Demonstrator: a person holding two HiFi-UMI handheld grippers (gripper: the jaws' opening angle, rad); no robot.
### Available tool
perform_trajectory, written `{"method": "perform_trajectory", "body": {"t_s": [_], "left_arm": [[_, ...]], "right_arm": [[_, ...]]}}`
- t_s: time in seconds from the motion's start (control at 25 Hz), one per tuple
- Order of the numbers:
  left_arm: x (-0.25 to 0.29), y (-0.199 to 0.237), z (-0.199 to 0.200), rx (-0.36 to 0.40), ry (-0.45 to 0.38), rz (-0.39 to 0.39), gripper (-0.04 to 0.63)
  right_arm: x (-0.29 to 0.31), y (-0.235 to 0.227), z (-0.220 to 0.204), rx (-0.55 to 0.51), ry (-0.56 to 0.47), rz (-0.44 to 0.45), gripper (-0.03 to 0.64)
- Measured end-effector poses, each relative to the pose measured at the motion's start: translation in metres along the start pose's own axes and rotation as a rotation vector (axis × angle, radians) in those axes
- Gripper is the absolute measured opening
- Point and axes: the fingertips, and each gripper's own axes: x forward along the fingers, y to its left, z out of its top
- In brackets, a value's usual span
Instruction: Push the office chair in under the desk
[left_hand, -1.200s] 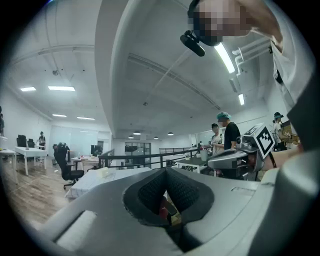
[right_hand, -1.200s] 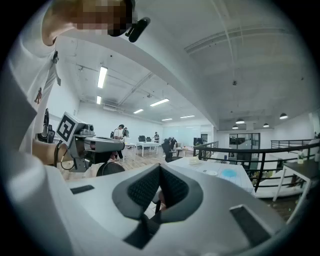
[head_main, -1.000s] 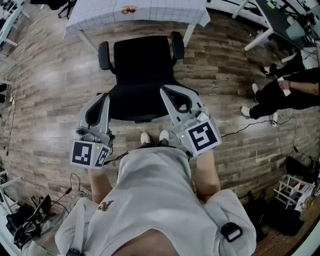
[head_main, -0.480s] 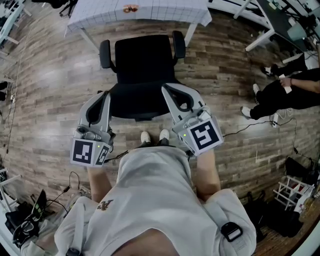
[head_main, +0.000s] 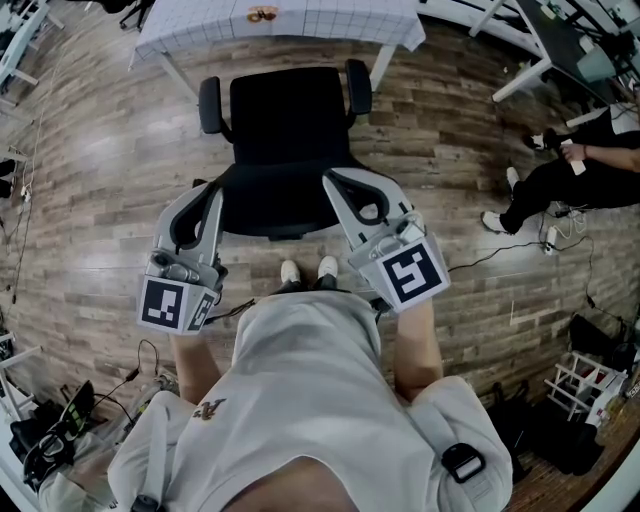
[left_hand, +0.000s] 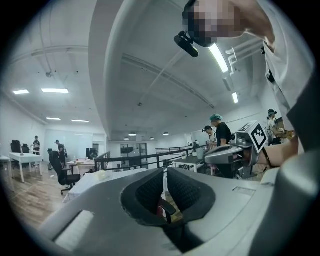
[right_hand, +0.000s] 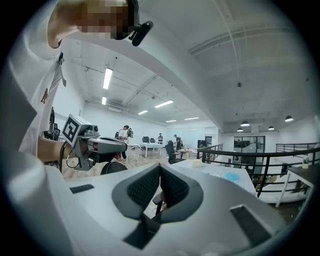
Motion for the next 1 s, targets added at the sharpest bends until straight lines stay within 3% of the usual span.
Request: {"method": "perform_trajectory", "body": {"t_s": [0.08, 0.16, 0.32, 0.4, 0.6, 0.68, 0.72, 0.92, 1.0], "left_arm": [[0.000, -0.003, -0.001, 0.012, 0.008, -0.014, 0.046], [-0.001, -0.005, -0.003, 0.025, 0.016, -0.029, 0.068], [-0.006, -0.008, -0.006, 0.049, 0.034, -0.051, 0.095], [-0.008, -0.011, -0.006, 0.065, 0.036, -0.074, 0.112], [-0.012, -0.019, -0.004, 0.097, 0.048, -0.143, 0.155], [-0.014, -0.023, -0.004, 0.110, 0.055, -0.172, 0.178], [-0.015, -0.025, -0.005, 0.120, 0.060, -0.185, 0.187], [-0.021, -0.035, -0.011, 0.159, 0.103, -0.249, 0.233], [-0.024, -0.038, -0.016, 0.177, 0.127, -0.279, 0.252]], "right_arm": [[-0.001, 0.002, 0.001, -0.016, 0.008, 0.013, 0.008], [-0.002, 0.005, 0.001, -0.035, 0.017, 0.030, 0.066], [-0.005, 0.012, -0.001, -0.073, 0.032, 0.051, 0.069], [-0.007, 0.014, -0.001, -0.092, 0.037, 0.067, 0.112], [-0.011, 0.017, 0.000, -0.127, 0.038, 0.097, 0.114], [-0.013, 0.019, -0.001, -0.148, 0.047, 0.121, 0.121], [-0.014, 0.021, -0.002, -0.163, 0.053, 0.135, 0.161], [-0.020, 0.030, -0.006, -0.221, 0.074, 0.201, 0.172], [-0.021, 0.034, -0.010, -0.239, 0.090, 0.237, 0.213]]}}
